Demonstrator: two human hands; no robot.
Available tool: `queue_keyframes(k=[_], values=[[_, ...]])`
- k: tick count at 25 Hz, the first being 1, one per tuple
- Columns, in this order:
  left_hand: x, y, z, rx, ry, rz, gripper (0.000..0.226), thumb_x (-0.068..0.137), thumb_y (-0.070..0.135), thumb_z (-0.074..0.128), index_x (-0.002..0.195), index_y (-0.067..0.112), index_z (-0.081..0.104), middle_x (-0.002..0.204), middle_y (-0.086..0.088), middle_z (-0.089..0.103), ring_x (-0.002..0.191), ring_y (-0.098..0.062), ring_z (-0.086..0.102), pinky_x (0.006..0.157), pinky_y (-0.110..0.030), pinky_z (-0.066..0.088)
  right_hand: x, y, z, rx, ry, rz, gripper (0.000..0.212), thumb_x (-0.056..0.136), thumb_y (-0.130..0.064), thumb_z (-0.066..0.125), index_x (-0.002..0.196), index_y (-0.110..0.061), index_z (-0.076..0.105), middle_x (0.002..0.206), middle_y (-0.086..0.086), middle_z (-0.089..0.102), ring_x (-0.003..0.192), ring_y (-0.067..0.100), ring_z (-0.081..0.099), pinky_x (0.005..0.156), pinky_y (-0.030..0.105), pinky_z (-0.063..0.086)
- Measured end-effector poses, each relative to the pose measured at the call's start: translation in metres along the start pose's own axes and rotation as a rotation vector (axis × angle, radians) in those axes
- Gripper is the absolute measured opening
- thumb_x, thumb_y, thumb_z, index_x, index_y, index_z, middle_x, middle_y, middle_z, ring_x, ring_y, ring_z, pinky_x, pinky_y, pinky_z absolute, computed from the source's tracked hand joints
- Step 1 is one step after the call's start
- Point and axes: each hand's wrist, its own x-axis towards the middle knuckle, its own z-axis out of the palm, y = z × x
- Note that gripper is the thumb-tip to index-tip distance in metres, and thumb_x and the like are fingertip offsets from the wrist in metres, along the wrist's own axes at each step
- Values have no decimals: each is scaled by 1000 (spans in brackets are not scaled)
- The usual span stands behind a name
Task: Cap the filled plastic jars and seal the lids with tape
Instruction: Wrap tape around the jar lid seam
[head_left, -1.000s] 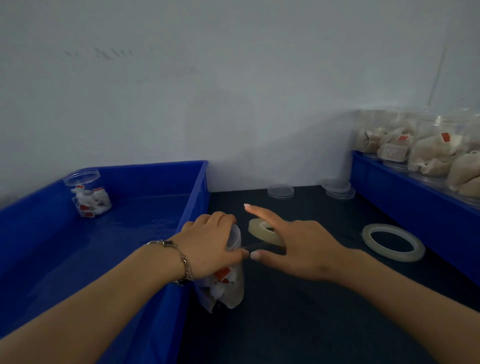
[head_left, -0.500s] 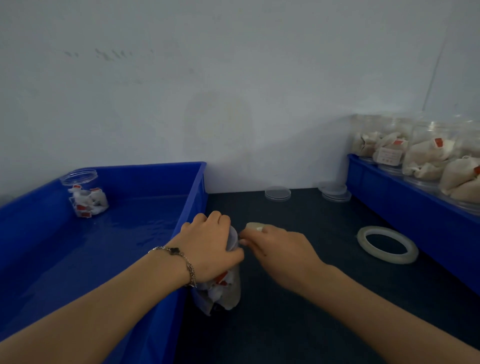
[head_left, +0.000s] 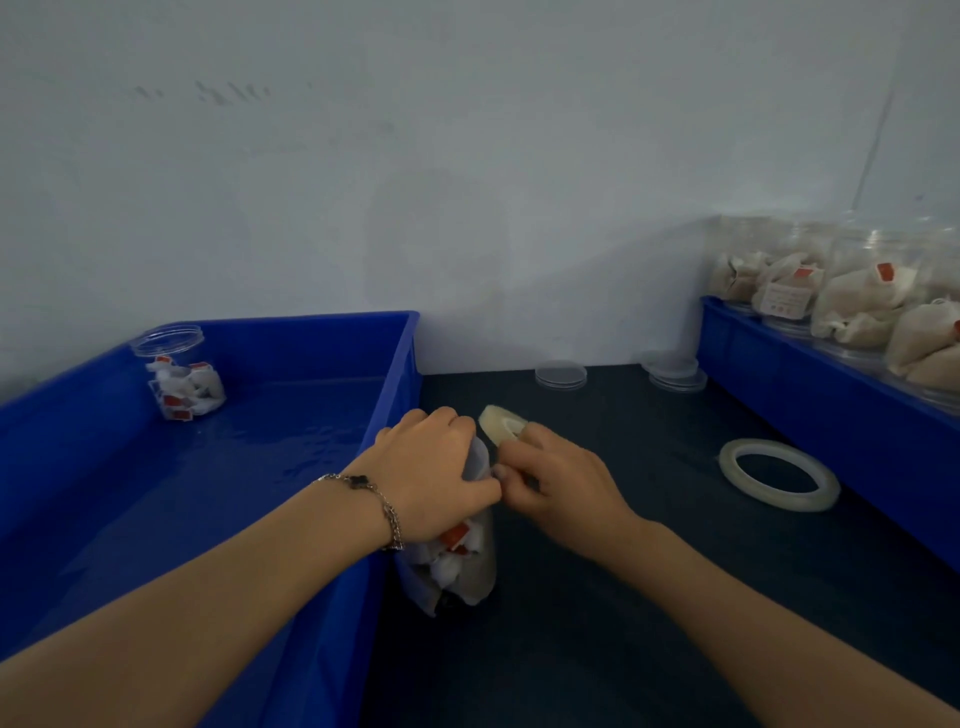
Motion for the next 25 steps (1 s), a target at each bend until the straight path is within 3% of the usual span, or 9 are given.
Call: queue_keyframes(k=[3, 5, 9, 14, 17, 19, 23, 25], values=[[-3, 5, -10, -104, 75, 90, 33, 81, 54, 45, 91, 22, 49, 89, 8, 47, 83, -11, 45, 75, -26, 41, -1, 4, -9, -10, 194, -47, 23, 82, -31, 44, 64, -17, 47, 71, -2, 42, 55, 13, 37, 43, 26, 28], [-4, 8, -18, -92, 139, 133, 39, 79, 54, 44, 100, 22, 52, 95, 9, 48, 88, -10, 43, 79, -27, 40, 4, 6, -14, 48, 202, -59, 18, 81, -30, 43, 64, -26, 39, 71, -6, 40, 56, 10, 36, 44, 21, 27], [-4, 9, -24, -69, 194, 147, 44, 82, 52, 46, 114, 22, 51, 102, 10, 47, 93, -10, 41, 83, -25, 38, 18, 13, -16, 77, 106, -26, 17, 81, -38, 33, 66, -29, 33, 70, -9, 37, 59, 8, 34, 49, 22, 23], [-5, 12, -32, -76, 221, 157, 30, 85, 47, 49, 101, 22, 52, 91, 10, 45, 84, -9, 39, 73, -19, 27, 34, 13, -18, 196, 20, 53, 23, 75, -46, 26, 57, -32, 31, 65, -8, 38, 59, 9, 37, 55, 33, 31], [-10, 18, -36, -99, 193, 183, 32, 85, 49, 49, 104, 23, 55, 90, 13, 43, 87, -8, 40, 76, -20, 29, 39, 12, -13, 265, -28, 138, 24, 81, -28, 41, 57, -23, 43, 64, -9, 47, 65, 11, 47, 61, 40, 41], [-13, 31, -34, -167, 139, 251, 40, 82, 53, 46, 108, 24, 56, 94, 14, 46, 91, -7, 42, 79, -22, 34, 46, 18, -14, 243, -29, 150, 28, 89, -12, 51, 62, -16, 46, 61, -14, 52, 63, -1, 47, 60, 34, 41], [-14, 31, -33, -95, 52, 250, 34, 86, 50, 51, 107, 23, 52, 88, 18, 37, 90, -6, 36, 79, -23, 32, 61, 26, -12, 25, -243, 155, 36, 92, -10, 48, 62, -29, 40, 66, -12, 50, 63, 6, 44, 61, 33, 39], [-15, 31, -29, -86, -9, 235, 40, 87, 50, 50, 114, 20, 53, 94, 13, 44, 90, -7, 40, 79, -23, 34, 62, 33, -4, 53, -295, 202, 37, 90, -13, 47, 57, -27, 38, 57, -12, 45, 53, 4, 39, 54, 27, 29]])
